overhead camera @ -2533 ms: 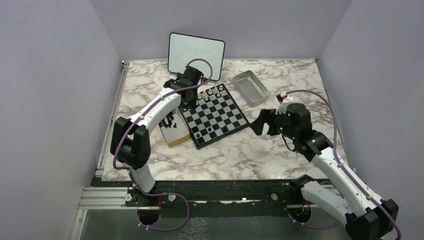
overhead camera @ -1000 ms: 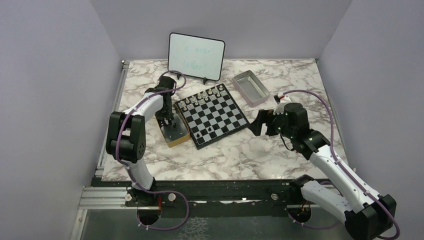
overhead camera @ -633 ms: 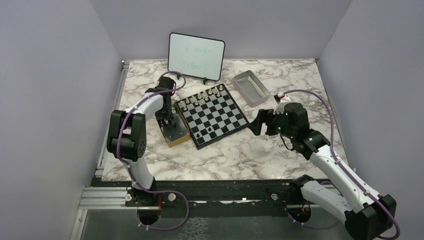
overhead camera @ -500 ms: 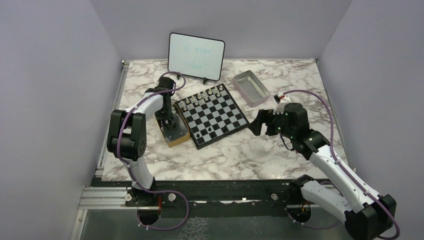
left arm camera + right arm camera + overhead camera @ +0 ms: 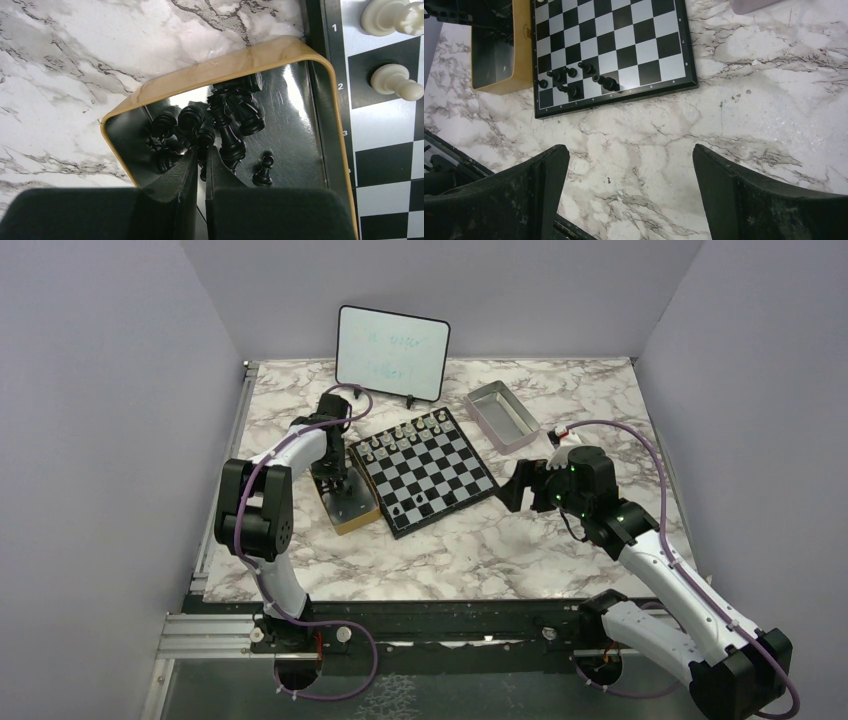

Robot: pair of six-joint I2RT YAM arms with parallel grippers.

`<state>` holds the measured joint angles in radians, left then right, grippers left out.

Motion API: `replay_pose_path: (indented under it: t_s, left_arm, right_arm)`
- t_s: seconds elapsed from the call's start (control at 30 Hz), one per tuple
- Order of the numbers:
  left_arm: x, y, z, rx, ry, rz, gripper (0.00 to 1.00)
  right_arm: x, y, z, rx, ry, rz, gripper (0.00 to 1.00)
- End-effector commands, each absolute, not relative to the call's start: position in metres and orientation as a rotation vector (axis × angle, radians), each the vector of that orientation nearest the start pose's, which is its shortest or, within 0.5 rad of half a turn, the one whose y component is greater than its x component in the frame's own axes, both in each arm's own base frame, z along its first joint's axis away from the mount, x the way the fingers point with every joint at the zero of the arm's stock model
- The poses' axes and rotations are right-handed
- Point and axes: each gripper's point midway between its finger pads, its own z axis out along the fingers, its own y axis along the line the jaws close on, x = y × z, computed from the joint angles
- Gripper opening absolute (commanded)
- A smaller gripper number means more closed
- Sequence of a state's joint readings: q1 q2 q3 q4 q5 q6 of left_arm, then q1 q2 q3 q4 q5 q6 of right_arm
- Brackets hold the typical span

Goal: Set up the chess pieces on the board
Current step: Pick up the chess piece from the storage box.

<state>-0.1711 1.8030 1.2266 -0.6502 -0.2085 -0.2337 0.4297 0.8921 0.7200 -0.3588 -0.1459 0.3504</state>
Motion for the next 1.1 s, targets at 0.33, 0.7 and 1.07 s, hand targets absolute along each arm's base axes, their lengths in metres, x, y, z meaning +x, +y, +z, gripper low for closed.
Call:
replay_pose_path:
  t_s: [0.33,0.7,1.07]
  left_arm:
    - [0.365,-0.053,0.083,-0.148,2.687,0.017,0.05]
    - [0.364,-0.059,0.117,-0.119,2.630,-0.022,0.04]
    - [0.365,-0.104,0.156,0.010,2.583,-0.121,0.04]
  right_arm:
    - [0.257,0.161,0.183,-0.185,2.127,0.621,1.00]
    - [0.255,0.164,0.183,-0.176,2.133,0.650,1.00]
    - [0.254,0.160,0.175,-0.172,2.153,0.624,1.00]
